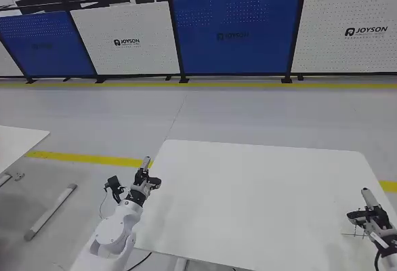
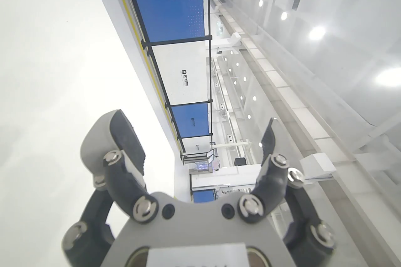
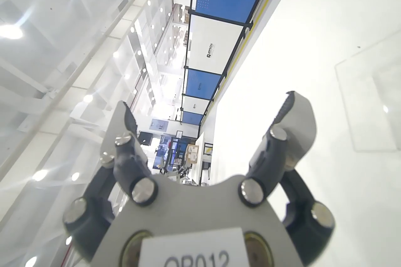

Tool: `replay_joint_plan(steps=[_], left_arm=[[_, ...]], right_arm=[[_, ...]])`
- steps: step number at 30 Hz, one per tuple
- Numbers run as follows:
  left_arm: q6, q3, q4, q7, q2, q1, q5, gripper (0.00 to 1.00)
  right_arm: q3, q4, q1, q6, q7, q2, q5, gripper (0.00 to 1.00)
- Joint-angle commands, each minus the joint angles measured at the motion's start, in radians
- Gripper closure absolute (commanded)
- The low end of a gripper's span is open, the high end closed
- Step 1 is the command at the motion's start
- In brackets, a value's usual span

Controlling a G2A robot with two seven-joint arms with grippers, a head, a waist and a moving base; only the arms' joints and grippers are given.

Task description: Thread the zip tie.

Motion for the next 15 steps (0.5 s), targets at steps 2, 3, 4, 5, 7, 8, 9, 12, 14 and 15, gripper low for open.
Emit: replay_joint_plan(steps=[2, 3, 4, 5, 7, 8, 9, 12, 14, 15], left_arm=[[0.000, 0.000, 0.000, 0.000, 0.000, 0.000, 0.000, 0.00], [0.000, 0.000, 0.000, 0.000, 0.000, 0.000, 0.000, 0.00], [0.000, 0.000, 0.000, 0.000, 0.000, 0.000, 0.000, 0.00], [0.000, 0.000, 0.000, 0.000, 0.000, 0.000, 0.000, 0.00], [0.000, 0.000, 0.000, 0.000, 0.000, 0.000, 0.000, 0.00], [0.000, 0.000, 0.000, 0.000, 0.000, 0.000, 0.000, 0.00], [0.000, 0.000, 0.000, 0.000, 0.000, 0.000, 0.000, 0.00], [0.000, 0.000, 0.000, 0.000, 0.000, 0.000, 0.000, 0.00], [0.000, 0.000, 0.000, 0.000, 0.000, 0.000, 0.000, 0.00], [0.000, 0.000, 0.000, 0.000, 0.000, 0.000, 0.000, 0.00]], right_arm=[[0.053, 0.018, 0.015, 0.003, 0.193, 0.015, -0.016, 0.00], [0.075, 0.020, 0.017, 0.004, 0.233, 0.020, -0.022, 0.00], [0.097, 0.012, 0.017, 0.006, 0.302, 0.027, -0.053, 0.00], [0.119, 0.008, 0.019, 0.010, 0.345, 0.032, -0.066, 0.00], [0.152, 0.000, 0.026, 0.024, 0.451, 0.044, -0.102, 0.00], [0.165, -0.003, 0.036, 0.034, 0.489, 0.050, -0.123, 0.00], [0.173, -0.003, 0.046, 0.045, 0.528, 0.055, -0.136, 0.00], [0.182, 0.003, 0.087, 0.083, 0.662, 0.074, -0.231, 0.00], [0.181, 0.008, 0.102, 0.098, 0.679, 0.077, -0.237, 0.00], [0.181, 0.008, 0.102, 0.098, 0.679, 0.077, -0.237, 0.00]])
